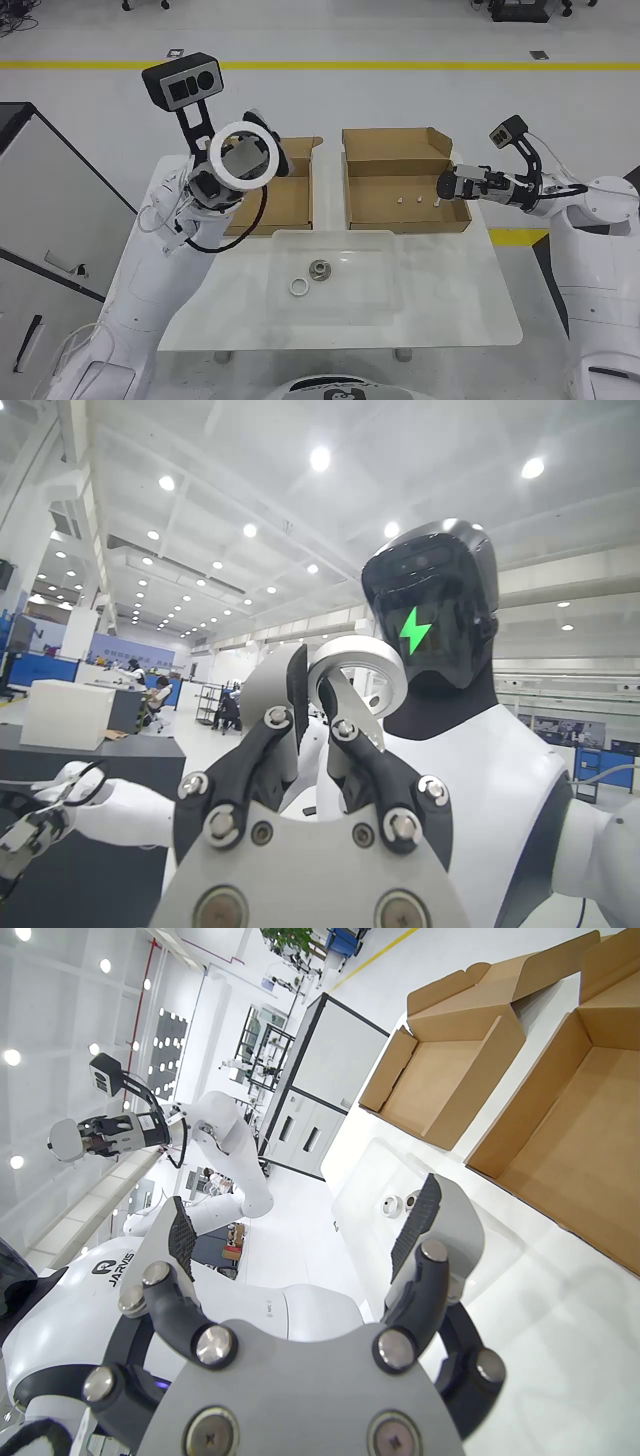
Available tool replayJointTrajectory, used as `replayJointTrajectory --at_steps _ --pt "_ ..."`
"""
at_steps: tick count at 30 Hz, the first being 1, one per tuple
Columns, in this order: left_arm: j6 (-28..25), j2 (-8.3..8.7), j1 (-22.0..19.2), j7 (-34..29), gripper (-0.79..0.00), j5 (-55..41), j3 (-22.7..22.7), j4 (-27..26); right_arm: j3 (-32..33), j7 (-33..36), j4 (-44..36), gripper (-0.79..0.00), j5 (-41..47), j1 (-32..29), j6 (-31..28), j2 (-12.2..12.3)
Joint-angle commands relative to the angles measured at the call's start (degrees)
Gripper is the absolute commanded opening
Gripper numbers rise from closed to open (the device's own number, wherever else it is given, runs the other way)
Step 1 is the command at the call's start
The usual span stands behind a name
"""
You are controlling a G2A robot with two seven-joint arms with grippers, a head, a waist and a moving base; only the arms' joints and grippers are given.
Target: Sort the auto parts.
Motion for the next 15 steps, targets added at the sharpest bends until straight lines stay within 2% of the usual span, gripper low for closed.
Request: replayJointTrajectory --at_steps 1,8,15 --pt "-0.9 -0.16 -0.1 -0.8 -0.785 -3.3 0.2 0.0 0.0 0.0 0.0 0.0 0.0 0.0 0.0 0.0" --pt "-2.3 -0.72 -0.5 -5.1 -0.785 -11.0 0.3 0.8 0.0 0.0 0.0 0.0 0.0 0.0 0.0 0.0" --pt "-1.5 -1.01 -0.1 -5.8 -0.785 -7.4 -0.7 1.5 0.0 0.0 0.0 0.0 0.0 0.0 0.0 0.0"
